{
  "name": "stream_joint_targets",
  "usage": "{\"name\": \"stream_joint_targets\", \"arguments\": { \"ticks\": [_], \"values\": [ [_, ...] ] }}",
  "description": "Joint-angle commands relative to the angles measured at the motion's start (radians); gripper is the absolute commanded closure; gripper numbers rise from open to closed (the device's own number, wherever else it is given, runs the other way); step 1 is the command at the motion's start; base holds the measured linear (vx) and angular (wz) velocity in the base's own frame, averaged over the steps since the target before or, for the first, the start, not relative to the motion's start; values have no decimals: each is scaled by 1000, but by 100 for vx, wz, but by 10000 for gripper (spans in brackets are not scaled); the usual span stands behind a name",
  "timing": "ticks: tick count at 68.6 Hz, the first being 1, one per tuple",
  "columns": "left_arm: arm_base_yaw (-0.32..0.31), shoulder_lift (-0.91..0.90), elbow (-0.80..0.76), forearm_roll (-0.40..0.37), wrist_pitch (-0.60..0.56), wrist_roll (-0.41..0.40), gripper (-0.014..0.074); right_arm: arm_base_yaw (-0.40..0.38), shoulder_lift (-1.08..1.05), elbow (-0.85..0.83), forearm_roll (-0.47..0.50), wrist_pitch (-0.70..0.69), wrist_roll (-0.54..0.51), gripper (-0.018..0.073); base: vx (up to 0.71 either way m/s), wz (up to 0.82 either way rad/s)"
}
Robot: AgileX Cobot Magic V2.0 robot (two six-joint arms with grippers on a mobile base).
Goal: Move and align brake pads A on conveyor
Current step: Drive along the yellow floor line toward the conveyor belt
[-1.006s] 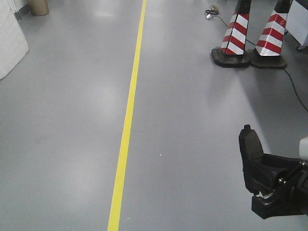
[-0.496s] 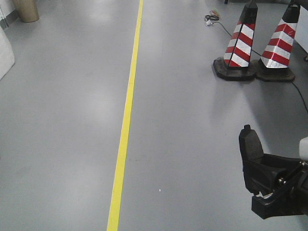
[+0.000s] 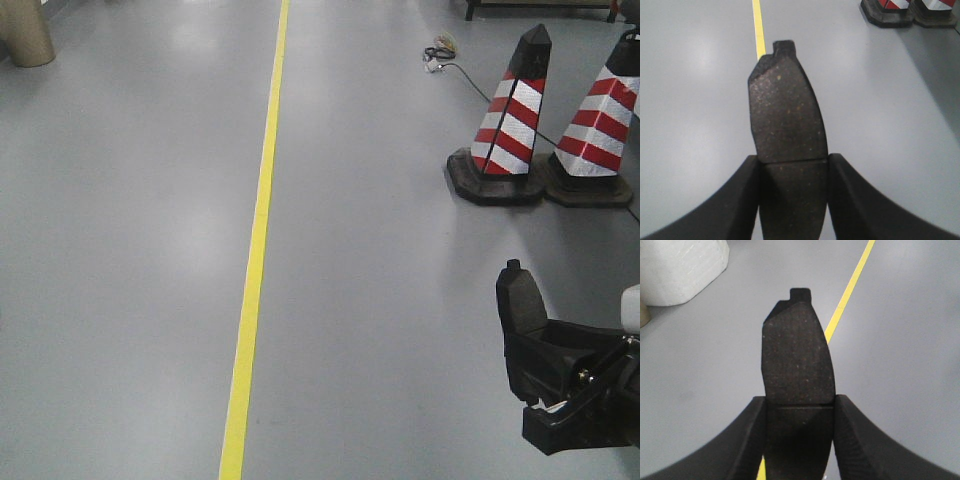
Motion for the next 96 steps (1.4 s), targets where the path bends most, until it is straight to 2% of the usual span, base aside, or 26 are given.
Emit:
{"name": "stream_joint_targets", "arguments": {
  "ticks": [1,96],
  "values": [
    [-7,-2,-27,6,-79,0,503,-3,-5,-32,-3,-91,-7,531,57,-3],
    [-7,-2,-27,6,-79,0,503,-3,-5,-32,-3,-91,-7,531,55,-8]
  ]
}}
